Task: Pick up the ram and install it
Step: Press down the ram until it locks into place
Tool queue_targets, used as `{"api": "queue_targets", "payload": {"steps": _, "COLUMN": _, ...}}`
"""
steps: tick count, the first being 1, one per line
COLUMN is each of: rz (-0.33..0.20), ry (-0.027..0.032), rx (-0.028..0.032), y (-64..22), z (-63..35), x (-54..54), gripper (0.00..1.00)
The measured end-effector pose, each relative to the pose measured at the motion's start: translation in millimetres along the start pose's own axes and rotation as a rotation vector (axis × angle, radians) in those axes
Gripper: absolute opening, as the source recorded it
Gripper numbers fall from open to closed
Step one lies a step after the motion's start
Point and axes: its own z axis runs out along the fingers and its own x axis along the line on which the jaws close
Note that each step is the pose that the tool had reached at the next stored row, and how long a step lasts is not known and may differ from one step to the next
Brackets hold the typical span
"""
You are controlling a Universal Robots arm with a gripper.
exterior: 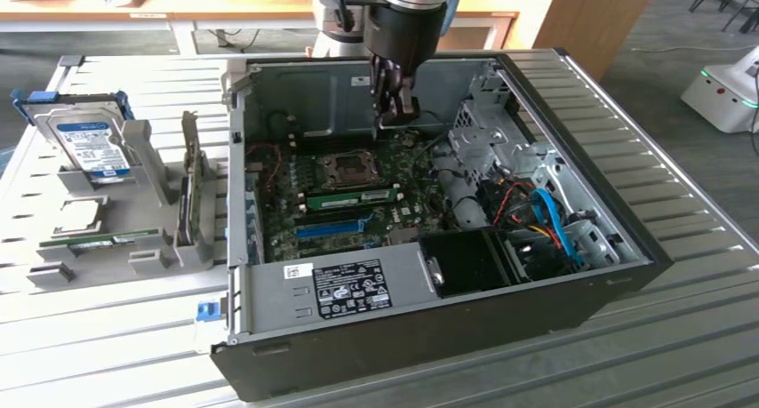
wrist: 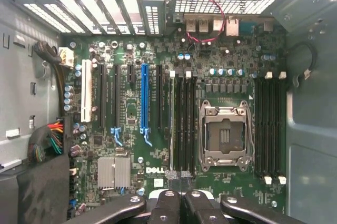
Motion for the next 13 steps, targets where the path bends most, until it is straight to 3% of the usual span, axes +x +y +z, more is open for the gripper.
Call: {"api": "queue_targets", "payload": {"steps": 13, "rz": 0.000, "ry": 0.0000, "rx": 0.0000, "y": -27.4, "z": -0.9, "x": -0.3, "gripper": 0.10}}
